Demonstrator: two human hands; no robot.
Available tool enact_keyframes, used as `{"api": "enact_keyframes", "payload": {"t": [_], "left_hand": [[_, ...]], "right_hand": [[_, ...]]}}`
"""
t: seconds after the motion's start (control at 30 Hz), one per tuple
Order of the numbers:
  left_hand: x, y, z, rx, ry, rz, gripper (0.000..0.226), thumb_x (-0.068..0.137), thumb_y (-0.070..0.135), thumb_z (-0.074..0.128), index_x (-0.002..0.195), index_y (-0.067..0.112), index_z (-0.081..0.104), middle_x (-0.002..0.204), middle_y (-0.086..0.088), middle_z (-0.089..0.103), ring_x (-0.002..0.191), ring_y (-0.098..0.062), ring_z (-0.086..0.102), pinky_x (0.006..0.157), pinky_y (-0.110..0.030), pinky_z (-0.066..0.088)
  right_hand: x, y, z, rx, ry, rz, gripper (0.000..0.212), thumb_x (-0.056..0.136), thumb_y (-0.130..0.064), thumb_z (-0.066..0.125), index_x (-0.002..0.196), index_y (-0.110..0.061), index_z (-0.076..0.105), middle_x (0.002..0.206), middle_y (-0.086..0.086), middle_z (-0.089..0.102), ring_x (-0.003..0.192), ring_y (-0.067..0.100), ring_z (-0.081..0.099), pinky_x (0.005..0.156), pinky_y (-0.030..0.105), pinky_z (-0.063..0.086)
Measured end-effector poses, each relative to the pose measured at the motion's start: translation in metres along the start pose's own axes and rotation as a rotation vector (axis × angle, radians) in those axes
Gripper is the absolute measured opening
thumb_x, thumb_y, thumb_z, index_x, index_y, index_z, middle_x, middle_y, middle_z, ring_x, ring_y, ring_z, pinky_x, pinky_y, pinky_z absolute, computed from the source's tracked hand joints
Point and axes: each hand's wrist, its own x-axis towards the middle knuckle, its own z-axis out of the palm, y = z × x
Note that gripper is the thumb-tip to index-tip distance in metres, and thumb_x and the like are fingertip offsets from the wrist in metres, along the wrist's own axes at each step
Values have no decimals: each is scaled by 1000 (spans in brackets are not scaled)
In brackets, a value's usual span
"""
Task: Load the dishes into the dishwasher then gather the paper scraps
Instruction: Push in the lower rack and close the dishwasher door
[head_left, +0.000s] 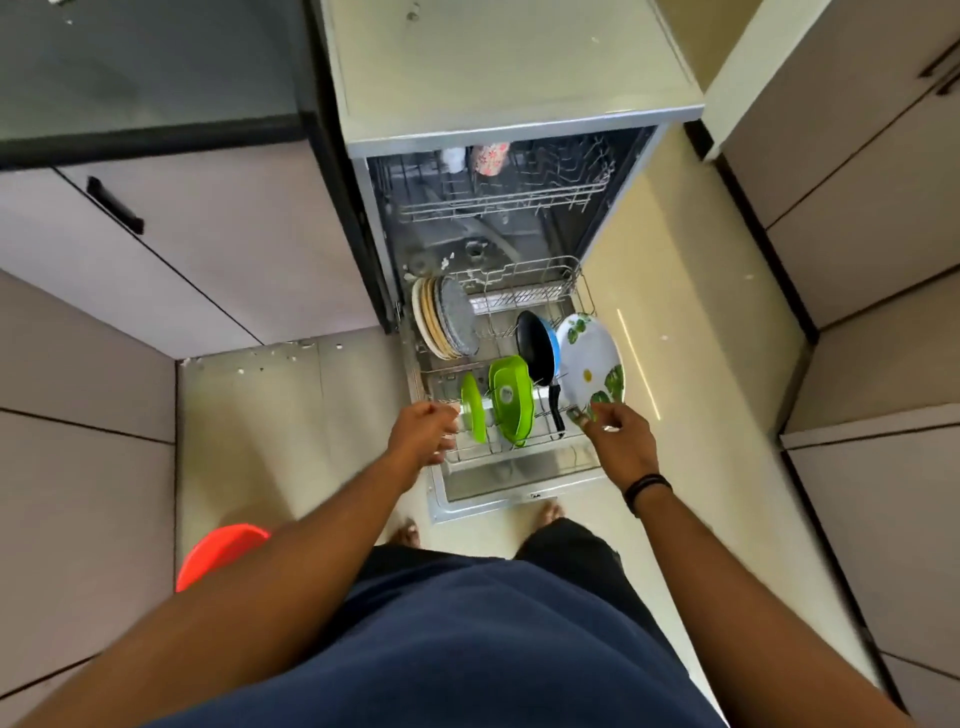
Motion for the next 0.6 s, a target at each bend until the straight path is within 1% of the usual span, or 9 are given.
{"api": "enact_keyframes", "payload": {"t": [0.13, 0.23, 0.3, 0.37, 0.4, 0.43, 0.5, 0.57, 0.6], "left_hand": [[3, -6, 27, 23, 3, -64, 20, 97, 29, 67, 106, 11, 66, 95, -8, 68, 72, -20, 62, 62, -28, 47], [10, -3, 56, 22, 86, -81, 28, 96, 33, 67, 110, 8, 66, 97, -8, 69, 73, -21, 62, 65, -29, 47], [14, 0, 84, 38, 120, -95, 23, 97, 33, 66, 104, 12, 65, 97, -9, 68, 72, -20, 61, 65, -28, 46], [19, 1, 113, 95, 113, -126, 19, 97, 34, 66, 98, 15, 63, 98, -10, 67, 74, -20, 60, 62, -27, 44], [20, 0, 126, 129, 97, -137, 19, 97, 34, 66, 99, 15, 64, 98, -10, 67, 75, -20, 59, 61, -27, 43], [21, -1, 140, 149, 84, -147, 21, 96, 34, 67, 101, 14, 65, 97, -10, 67, 76, -21, 59, 60, -27, 42], [24, -5, 165, 158, 76, -173, 25, 96, 34, 67, 106, 11, 66, 96, -10, 68, 77, -22, 59, 64, -30, 43], [21, -12, 184, 162, 77, -197, 21, 96, 34, 67, 102, 14, 66, 97, -10, 69, 77, -23, 62, 68, -32, 46], [21, -17, 193, 146, 82, -221, 18, 96, 34, 66, 99, 16, 65, 97, -10, 70, 77, -23, 62, 68, -32, 47]], "right_hand": [[24, 7, -18, -77, -125, -65, 31, 90, -16, 71, 120, -12, 65, 117, 3, 62, 104, 16, 55, 91, 21, 38], [52, 8, -43, -158, -233, -140, 35, 91, -15, 69, 125, -12, 63, 114, -1, 56, 101, 14, 54, 89, 19, 38], [75, 16, -59, -184, -286, -192, 35, 91, -16, 69, 126, -13, 62, 114, -1, 55, 102, 15, 55, 89, 20, 39], [97, 30, -72, -203, -333, -241, 36, 92, -16, 69, 127, -12, 62, 116, 1, 56, 104, 15, 55, 92, 20, 40], [105, 38, -76, -209, -350, -255, 36, 92, -15, 69, 127, -11, 62, 116, 2, 57, 105, 14, 55, 91, 20, 39], [115, 47, -80, -211, -357, -244, 35, 92, -15, 69, 126, -10, 63, 117, 4, 58, 105, 15, 56, 90, 19, 39], [133, 67, -86, -212, -359, -199, 34, 91, -15, 69, 124, -8, 63, 118, 7, 62, 107, 21, 60, 87, 18, 38], [145, 83, -90, -192, -358, -139, 34, 91, -13, 68, 124, -8, 62, 121, 9, 62, 108, 26, 59, 83, 18, 36], [151, 91, -90, -173, -360, -101, 33, 91, -12, 67, 123, -8, 60, 121, 10, 62, 107, 26, 59, 81, 19, 36]]}}
